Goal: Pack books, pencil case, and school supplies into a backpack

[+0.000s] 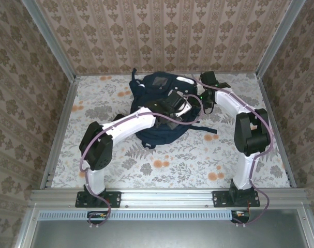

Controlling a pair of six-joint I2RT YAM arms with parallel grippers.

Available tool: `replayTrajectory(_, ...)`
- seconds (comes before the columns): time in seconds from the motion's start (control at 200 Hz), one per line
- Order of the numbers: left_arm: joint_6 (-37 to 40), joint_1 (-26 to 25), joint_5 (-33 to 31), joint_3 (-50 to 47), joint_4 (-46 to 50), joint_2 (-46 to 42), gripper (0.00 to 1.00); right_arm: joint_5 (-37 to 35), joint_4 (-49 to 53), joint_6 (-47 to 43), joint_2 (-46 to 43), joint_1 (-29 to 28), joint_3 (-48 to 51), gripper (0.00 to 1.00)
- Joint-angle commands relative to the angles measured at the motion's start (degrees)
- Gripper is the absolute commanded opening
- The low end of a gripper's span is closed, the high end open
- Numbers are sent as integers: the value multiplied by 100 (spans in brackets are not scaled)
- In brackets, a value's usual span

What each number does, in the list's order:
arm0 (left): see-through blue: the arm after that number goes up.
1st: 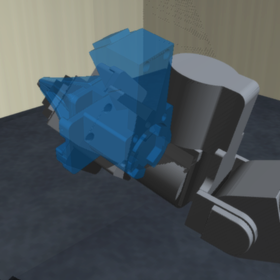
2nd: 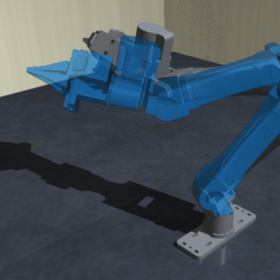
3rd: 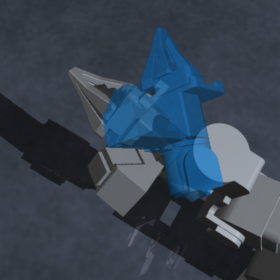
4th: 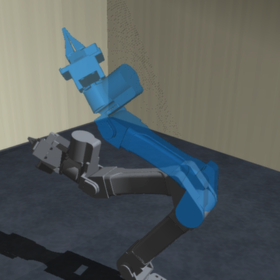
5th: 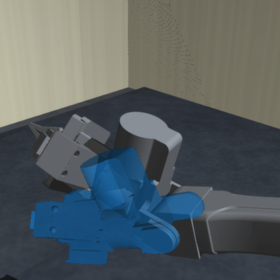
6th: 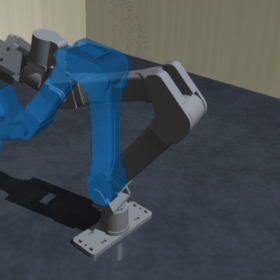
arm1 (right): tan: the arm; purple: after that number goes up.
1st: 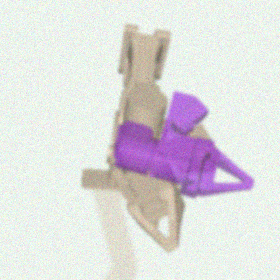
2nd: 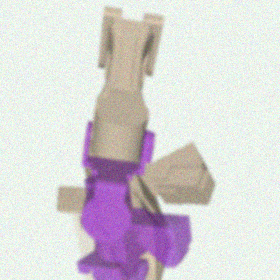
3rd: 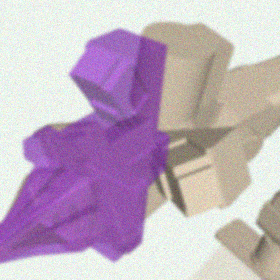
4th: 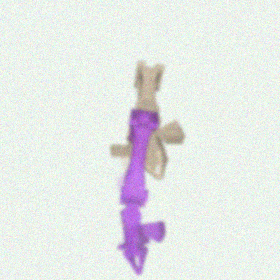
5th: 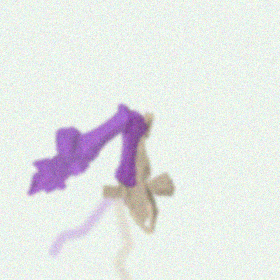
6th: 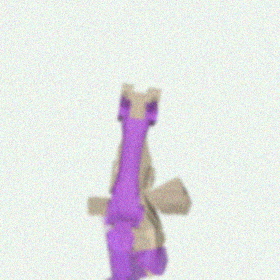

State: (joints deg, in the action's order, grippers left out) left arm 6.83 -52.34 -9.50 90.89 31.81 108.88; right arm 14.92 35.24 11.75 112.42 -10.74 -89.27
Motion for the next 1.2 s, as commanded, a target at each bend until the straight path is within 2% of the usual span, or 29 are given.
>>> replayTrajectory(0.0,-269,97,-123,-123,-232,-341,9,322,421,-762,213,-17,-362,43)
replayTrajectory(0.155,-305,108,-44,-234,-273,-429,9,664,567,-1263,478,-22,-623,43)
replayTrajectory(0.255,-314,112,-44,-246,-272,-446,8,621,685,-1400,622,-29,-784,44)
replayTrajectory(0.47,-327,122,-43,-255,-280,-462,7,-225,582,-1417,729,-28,-843,40)
replayTrajectory(0.605,-349,132,-34,-271,-281,-452,7,-620,454,-1321,668,-26,-813,30)
replayTrajectory(0.75,-375,133,-10,-299,-298,-443,7,-641,105,-1183,469,-44,-608,30)
replayTrajectory(0.955,-397,139,0,-311,-290,-447,6,-1295,-302,-1017,326,-178,-442,38)
replayTrajectory(1.06,-404,143,-6,-329,-280,-455,6,-1803,-578,-908,149,-251,-251,34)
replayTrajectory(1.195,-402,143,0,-341,-290,-447,6,-1800,-905,-700,-220,-253,122,28)
